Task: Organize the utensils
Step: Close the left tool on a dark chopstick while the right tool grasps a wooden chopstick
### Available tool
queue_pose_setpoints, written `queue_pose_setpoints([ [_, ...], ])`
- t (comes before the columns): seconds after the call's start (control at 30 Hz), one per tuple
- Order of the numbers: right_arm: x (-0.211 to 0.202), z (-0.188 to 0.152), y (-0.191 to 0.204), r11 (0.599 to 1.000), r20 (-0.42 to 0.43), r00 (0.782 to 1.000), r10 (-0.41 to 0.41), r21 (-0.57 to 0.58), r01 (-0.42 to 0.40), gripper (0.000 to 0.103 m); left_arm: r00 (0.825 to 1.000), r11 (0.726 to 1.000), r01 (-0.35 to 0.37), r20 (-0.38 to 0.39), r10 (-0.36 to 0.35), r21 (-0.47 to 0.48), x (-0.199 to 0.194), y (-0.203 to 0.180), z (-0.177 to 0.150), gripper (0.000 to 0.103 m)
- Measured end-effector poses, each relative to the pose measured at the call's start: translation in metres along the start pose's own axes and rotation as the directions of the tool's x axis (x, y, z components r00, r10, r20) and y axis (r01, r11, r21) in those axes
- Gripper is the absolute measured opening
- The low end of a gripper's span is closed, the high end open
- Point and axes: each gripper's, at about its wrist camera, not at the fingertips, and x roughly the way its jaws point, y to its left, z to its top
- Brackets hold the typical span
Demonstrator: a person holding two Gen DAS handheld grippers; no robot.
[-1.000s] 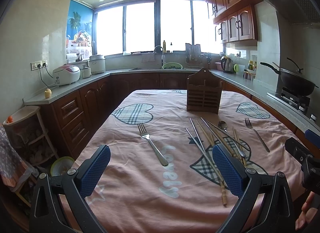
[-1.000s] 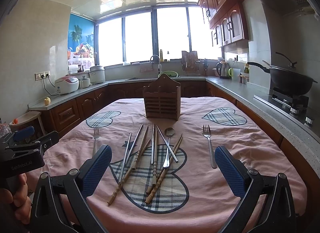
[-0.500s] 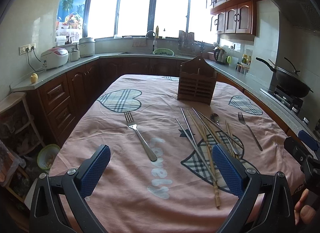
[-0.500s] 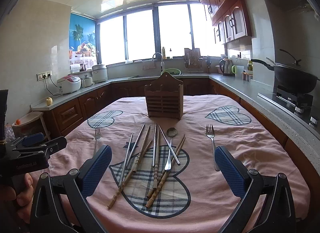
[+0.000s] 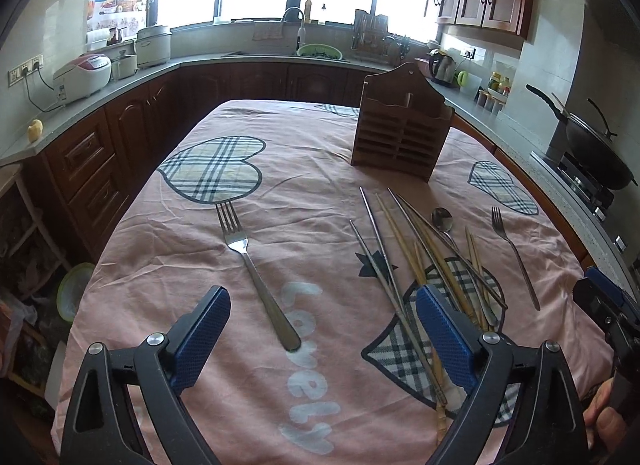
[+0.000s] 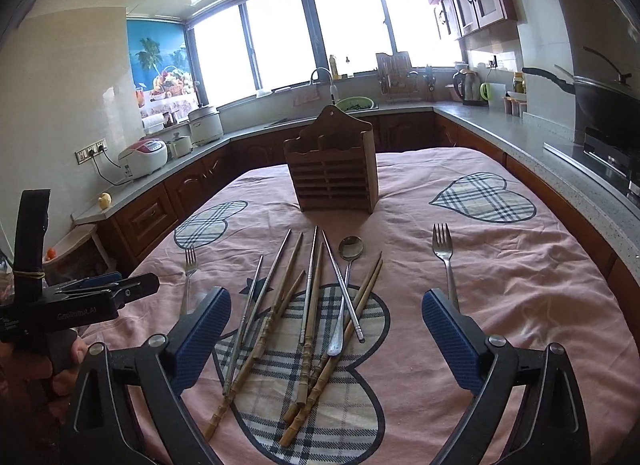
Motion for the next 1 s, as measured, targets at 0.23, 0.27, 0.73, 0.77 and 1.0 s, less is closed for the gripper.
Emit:
queue_pose_setpoints([
  [0.23, 0.045, 0.013, -0.021, 1.000, -0.116, 0.993, -0.021, 0.018, 0.024, 0.067, 0.999, 1.000, -0.005, -0.034, 0.005, 0.014, 0.030, -0.003, 0.029, 0.081],
  [0.27, 0.051, 0.015, -0.024, 0.999, -0.129, 0.991, -0.021, 0.026, 0.025, 0.062, 0.999, 1.000, -0.005, -0.041, 0.006, 0.015, 0.036, -0.004, 0.032, 0.079],
  [0.73, 0.120, 0.032, -0.053, 0.996, -0.245, 0.969, -0.033, 0.070, 0.051, 0.036, 0.982, 0.999, -0.005, -0.189, 0.011, 0.037, 0.129, -0.021, 0.064, 0.063],
  [0.77, 0.124, 0.033, -0.053, 0.996, -0.253, 0.967, -0.034, 0.069, 0.053, 0.036, 0.979, 0.999, -0.007, -0.201, 0.015, 0.040, 0.136, -0.023, 0.066, 0.062],
  [1.0, 0.155, 0.032, -0.058, 0.996, -0.316, 0.948, -0.041, 0.067, 0.065, 0.030, 0.962, 0.999, 0.001, -0.273, 0.009, 0.035, 0.179, -0.023, 0.074, 0.056],
])
